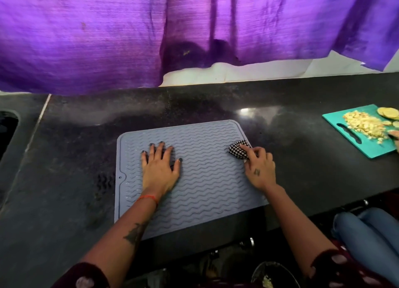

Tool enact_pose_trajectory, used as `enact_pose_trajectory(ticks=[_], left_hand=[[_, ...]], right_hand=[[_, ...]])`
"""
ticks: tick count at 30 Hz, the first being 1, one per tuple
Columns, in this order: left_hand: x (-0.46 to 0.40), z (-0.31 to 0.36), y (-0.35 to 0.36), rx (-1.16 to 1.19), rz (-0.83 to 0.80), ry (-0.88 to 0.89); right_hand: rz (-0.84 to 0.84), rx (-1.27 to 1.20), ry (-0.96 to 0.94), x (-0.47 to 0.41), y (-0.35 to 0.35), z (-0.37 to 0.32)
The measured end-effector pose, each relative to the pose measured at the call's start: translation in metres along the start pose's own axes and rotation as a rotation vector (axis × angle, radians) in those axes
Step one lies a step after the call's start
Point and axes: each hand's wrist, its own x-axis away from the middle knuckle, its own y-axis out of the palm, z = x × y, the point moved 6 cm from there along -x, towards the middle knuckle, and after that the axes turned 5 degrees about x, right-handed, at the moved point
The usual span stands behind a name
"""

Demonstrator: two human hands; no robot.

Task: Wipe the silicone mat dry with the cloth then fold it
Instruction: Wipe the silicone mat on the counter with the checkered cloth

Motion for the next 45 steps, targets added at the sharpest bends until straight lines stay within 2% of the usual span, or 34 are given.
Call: enact_pose_trajectory(ticks=[2, 7, 12, 18, 21, 24, 28, 33, 38, 42, 45], left_hand=[[0.0, -0.001, 0.0, 0.006, -0.001, -0.004], [0.0, -0.002, 0.001, 0.006, -0.001, 0.002], [0.002, -0.002, 0.0, 0.019, 0.008, 0.007], [0.003, -0.003, 0.0, 0.04, 0.02, 0.01], [0.006, -0.003, 0.0, 0.05, 0.022, 0.02], [0.007, -0.004, -0.002, 0.059, 0.029, 0.023], [0.008, -0.003, -0.002, 0.062, 0.03, 0.026], [0.009, -0.003, -0.003, 0.072, 0.044, 0.031], [0.011, -0.003, -0.002, 0.095, 0.041, 0.033], [0.011, -0.004, -0.004, 0.146, 0.048, 0.038], [0.014, -0.007, -0.009, 0.208, 0.033, 0.059]], right_hand=[[0.009, -0.028, -0.013, 0.003, -0.002, 0.005], [0.16, 0.005, 0.049, 0.054, 0.001, 0.01], [0.054, -0.033, 0.044, 0.046, -0.006, 0.01], [0.17, 0.007, 0.101, 0.079, -0.004, 0.003], [0.106, -0.065, 0.141, 0.07, -0.011, 0.006], [0.117, -0.148, 0.146, 0.081, -0.014, -0.012], [0.095, -0.055, 0.105, 0.091, -0.004, -0.034], [0.064, -0.173, 0.117, 0.087, -0.013, -0.046], [0.048, -0.08, 0.085, 0.094, -0.003, -0.066], [0.012, -0.173, 0.07, 0.092, -0.009, -0.07], [-0.013, -0.119, -0.003, 0.102, -0.001, -0.095]])
